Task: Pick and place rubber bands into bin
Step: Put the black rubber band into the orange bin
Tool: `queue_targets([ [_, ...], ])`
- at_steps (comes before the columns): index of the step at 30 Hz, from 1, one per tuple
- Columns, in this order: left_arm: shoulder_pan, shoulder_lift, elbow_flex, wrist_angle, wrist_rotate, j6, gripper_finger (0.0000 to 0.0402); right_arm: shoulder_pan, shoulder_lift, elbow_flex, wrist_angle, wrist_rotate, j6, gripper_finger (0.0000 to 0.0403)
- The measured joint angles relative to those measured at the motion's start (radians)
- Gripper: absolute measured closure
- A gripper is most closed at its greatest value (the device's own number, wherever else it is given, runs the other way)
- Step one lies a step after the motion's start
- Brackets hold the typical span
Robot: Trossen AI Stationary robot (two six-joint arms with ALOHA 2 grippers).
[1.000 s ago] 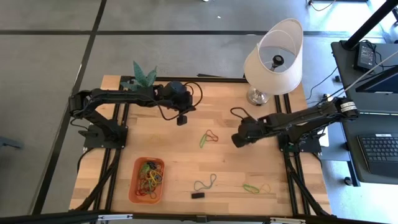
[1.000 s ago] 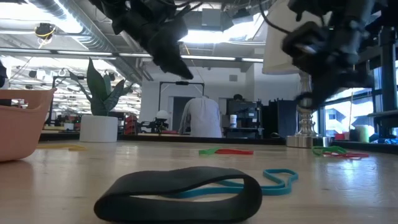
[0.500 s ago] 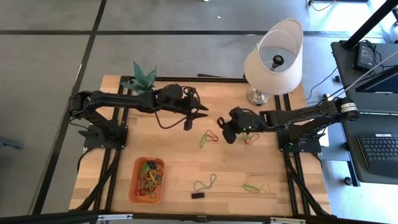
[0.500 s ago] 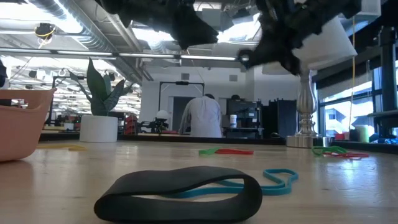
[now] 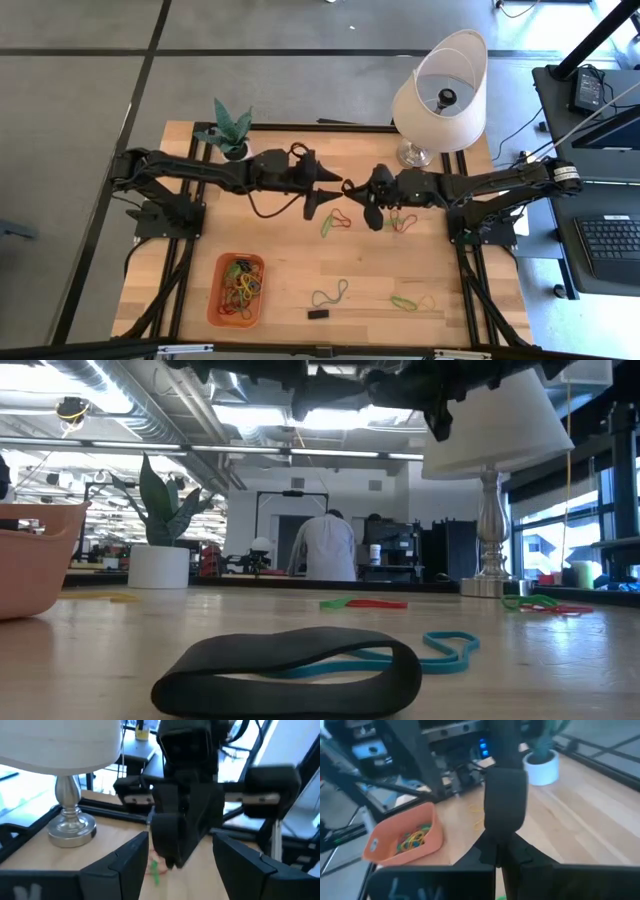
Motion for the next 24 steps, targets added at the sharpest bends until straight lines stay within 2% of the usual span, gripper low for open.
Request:
queue_targets([
  [5,-0.048,0.016,0.0,0.056,-0.074,-0.044,0.0187,0.007,0.0,0.0,-0.002,-0.066,-0.032,0.0398],
  [9,-0.087,0.064,0.016,0.073,-0.112,-0.099,0.0188,0.023,0.0,0.0,-0.002,-0.069,-0.057,0.0398],
  [14,-0.122,0.111,0.06,0.075,-0.154,-0.111,0.0211,0.036,0.0,0.0,-0.014,-0.104,-0.06,0.0398],
  [18,-0.134,0.116,0.07,0.075,-0.189,-0.11,0.027,0.041,0.0,0.0,-0.034,-0.123,-0.056,0.0398],
  [22,-0.152,0.116,0.07,0.073,-0.191,-0.112,0.0367,0.049,0.0,0.0,-0.034,-0.124,-0.058,0.0398],
  [24,-0.163,0.116,0.07,0.068,-0.194,-0.126,0.0389,0.049,0.0,0.0,-0.034,-0.126,-0.056,0.0398],
])
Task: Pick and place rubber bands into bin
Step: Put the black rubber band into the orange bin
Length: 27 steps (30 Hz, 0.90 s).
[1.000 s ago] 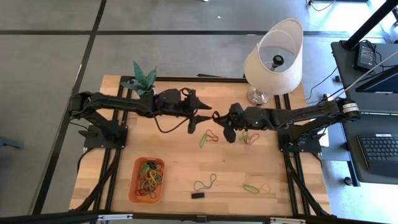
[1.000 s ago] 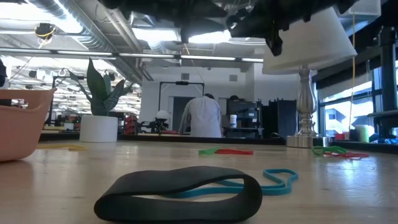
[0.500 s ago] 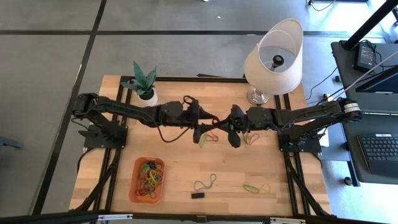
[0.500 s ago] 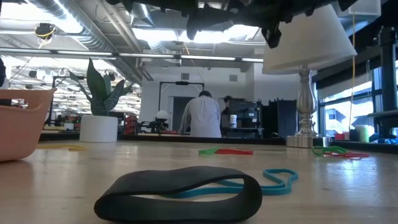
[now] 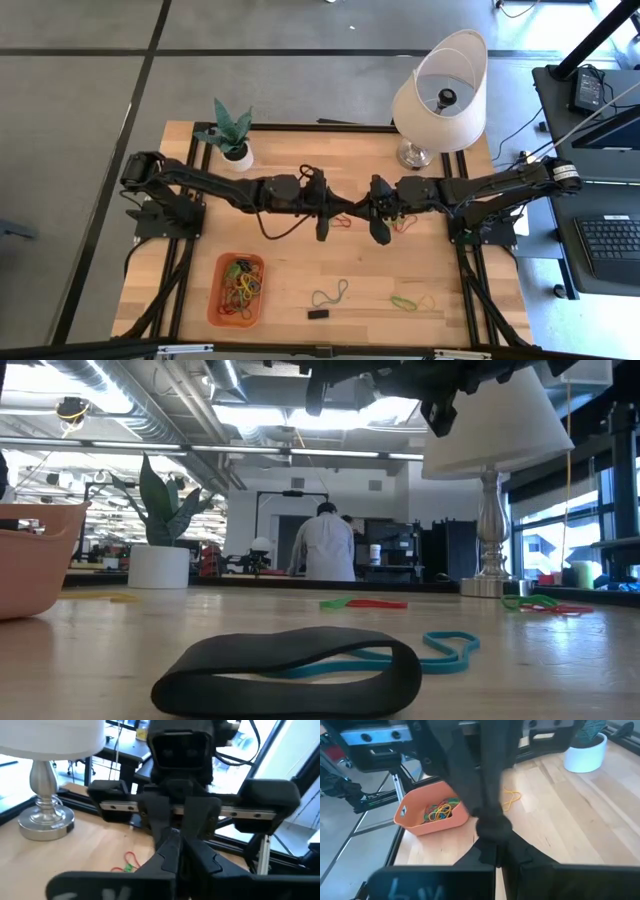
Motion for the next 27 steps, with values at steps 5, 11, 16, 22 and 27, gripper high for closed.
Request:
queue_targets([
  [5,-0.034,0.0,0.0,-0.003,-0.084,-0.016,0.0397,0.0,0.0,0.0,-0.002,0.0,-0.001,0.038],
  [11,-0.062,0.0,0.0,-0.01,-0.159,-0.009,0.0397,0.0,0.0,0.0,-0.007,0.002,0.002,0.0314],
  [16,-0.074,0.0,0.0,-0.012,-0.179,-0.012,0.0397,-0.001,0.0,-0.001,-0.009,-0.015,0.003,0.0256],
  [22,-0.1,-0.012,0.0,-0.109,-0.2,-0.044,0.0398,-0.001,0.0,-0.001,-0.069,-0.069,0.007,0.0204],
  [27,-0.14,-0.074,0.0,-0.317,-0.31,-0.102,0.0398,-0.001,0.0,-0.001,-0.175,-0.069,0.048,0.0183],
])
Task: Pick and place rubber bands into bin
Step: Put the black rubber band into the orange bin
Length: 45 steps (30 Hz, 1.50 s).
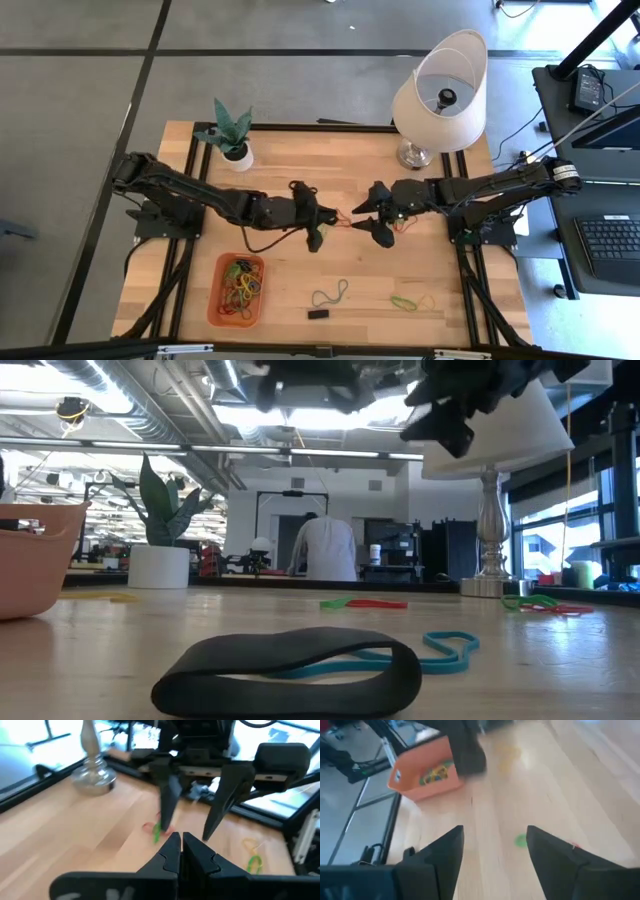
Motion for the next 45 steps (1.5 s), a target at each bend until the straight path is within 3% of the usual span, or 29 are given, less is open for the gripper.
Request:
queue_targets([
  [7,-0.105,-0.126,0.0,-0.343,-0.049,-0.238,0.0398,0.006,0.0,0.0,-0.115,0.002,0.015,0.0188],
  [12,-0.239,-0.198,0.0,-0.683,-0.082,-0.649,0.0398,0.005,0.0,-0.001,-0.163,0.003,0.015,0.0198],
  [16,-0.361,-0.208,0.0,-0.863,-0.043,-0.965,0.0398,0.005,0.0,-0.001,-0.176,0.003,0.01,0.0203],
  [21,-0.503,-0.183,0.0,-0.987,0.049,-1.291,0.0398,0.005,0.0,-0.001,-0.175,0.004,0.008,0.0206],
  [29,-0.665,-0.073,0.0,-0.992,0.226,-1.689,0.0398,0.006,0.0,-0.001,-0.174,0.042,-0.016,0.0206],
  [33,-0.688,0.004,0.0,-0.948,0.306,-1.739,0.0398,0.005,0.0,-0.001,-0.172,0.082,-0.016,0.0206],
  [37,-0.686,0.065,0.0,-0.932,0.32,-1.734,0.039,0.005,0.0,-0.001,-0.17,0.085,-0.016,0.0206],
  [45,-0.684,0.113,0.0,-0.931,0.423,-1.724,0.033,0.005,0.0,-0.001,-0.165,0.085,0.0,0.0206],
])
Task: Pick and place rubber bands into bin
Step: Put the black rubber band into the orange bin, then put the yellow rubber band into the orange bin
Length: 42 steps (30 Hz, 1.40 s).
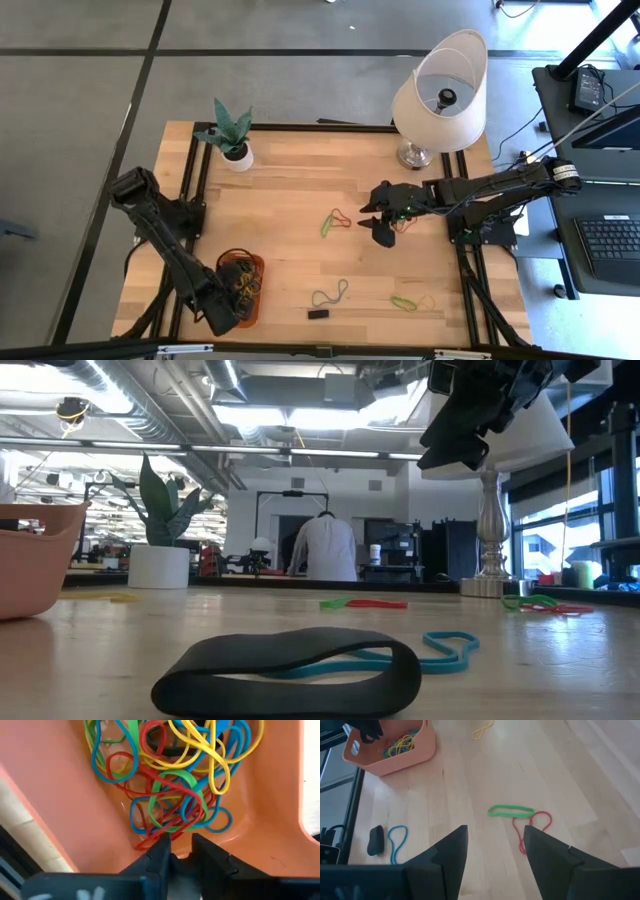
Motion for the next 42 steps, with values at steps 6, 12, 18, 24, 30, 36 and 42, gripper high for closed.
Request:
queue_targets([
  [6,0.0,-0.005,0.0,-0.023,-0.003,0.003,0.0291,0.0,0.0,0.0,0.0,0.0,0.012,0.0206],
  [12,0.0,-0.005,0.0,-0.034,-0.002,0.018,0.0269,0.0,0.0,0.0,0.0,0.0,0.022,0.0206],
  [18,0.0,-0.042,0.0,-0.057,-0.006,0.016,0.0267,0.0,0.0,0.0,0.0,-0.001,0.041,0.0206],
  [24,0.021,-0.144,0.0,-0.161,-0.091,0.014,0.028,0.0,0.0,0.0,0.021,-0.001,0.058,0.0206],
  [30,0.107,-0.278,0.0,-0.306,-0.29,0.193,0.0309,0.0,0.0,0.0,0.023,0.0,0.116,0.0206],
  [36,0.292,-0.359,0.0,-0.352,-0.348,0.61,0.0367,0.0,0.0,0.0,0.022,0.041,0.195,0.0206],
  [42,0.499,-0.365,0.0,-0.352,-0.289,1.106,0.04,0.014,0.0,0.0,-0.033,0.072,0.317,0.0248],
])
